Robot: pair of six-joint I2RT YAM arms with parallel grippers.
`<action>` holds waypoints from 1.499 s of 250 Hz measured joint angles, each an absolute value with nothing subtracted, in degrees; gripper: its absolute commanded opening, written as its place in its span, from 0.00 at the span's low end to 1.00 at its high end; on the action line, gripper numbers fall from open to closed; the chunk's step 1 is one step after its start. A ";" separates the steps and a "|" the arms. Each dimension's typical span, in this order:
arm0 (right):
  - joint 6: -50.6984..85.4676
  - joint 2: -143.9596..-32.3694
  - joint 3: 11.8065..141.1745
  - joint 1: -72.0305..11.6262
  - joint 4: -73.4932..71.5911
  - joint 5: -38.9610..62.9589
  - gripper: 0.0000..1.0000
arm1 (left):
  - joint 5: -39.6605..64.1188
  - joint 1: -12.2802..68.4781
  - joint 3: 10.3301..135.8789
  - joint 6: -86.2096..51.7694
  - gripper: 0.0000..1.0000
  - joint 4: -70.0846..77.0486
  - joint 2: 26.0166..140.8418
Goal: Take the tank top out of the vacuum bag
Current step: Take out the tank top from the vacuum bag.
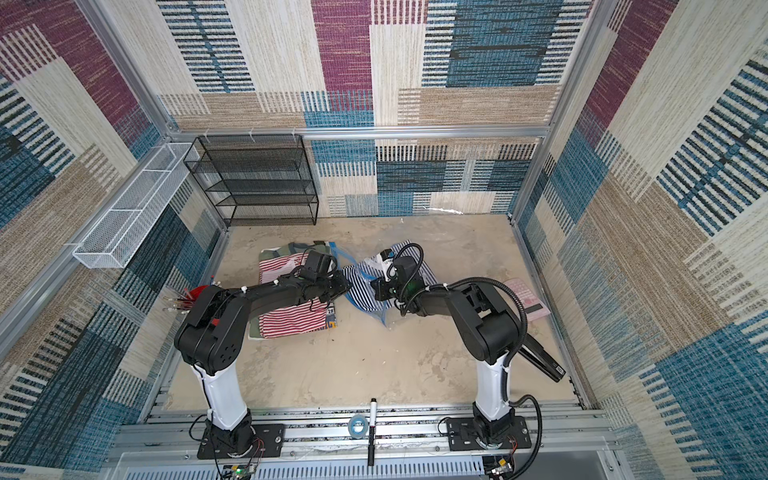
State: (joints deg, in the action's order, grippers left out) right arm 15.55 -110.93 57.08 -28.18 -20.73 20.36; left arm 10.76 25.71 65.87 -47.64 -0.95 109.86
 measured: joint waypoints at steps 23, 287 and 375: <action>15.55 -110.93 57.08 -28.18 -20.73 20.38 0.00 | 10.98 25.78 66.24 -47.62 0.34 -0.69 111.07; 15.53 -111.31 57.47 -28.16 -20.69 20.40 0.00 | 12.56 25.63 68.18 -47.57 0.34 0.97 113.60; 15.53 -111.31 57.47 -28.16 -20.69 20.40 0.00 | 13.80 25.50 70.41 -47.81 0.20 2.46 116.53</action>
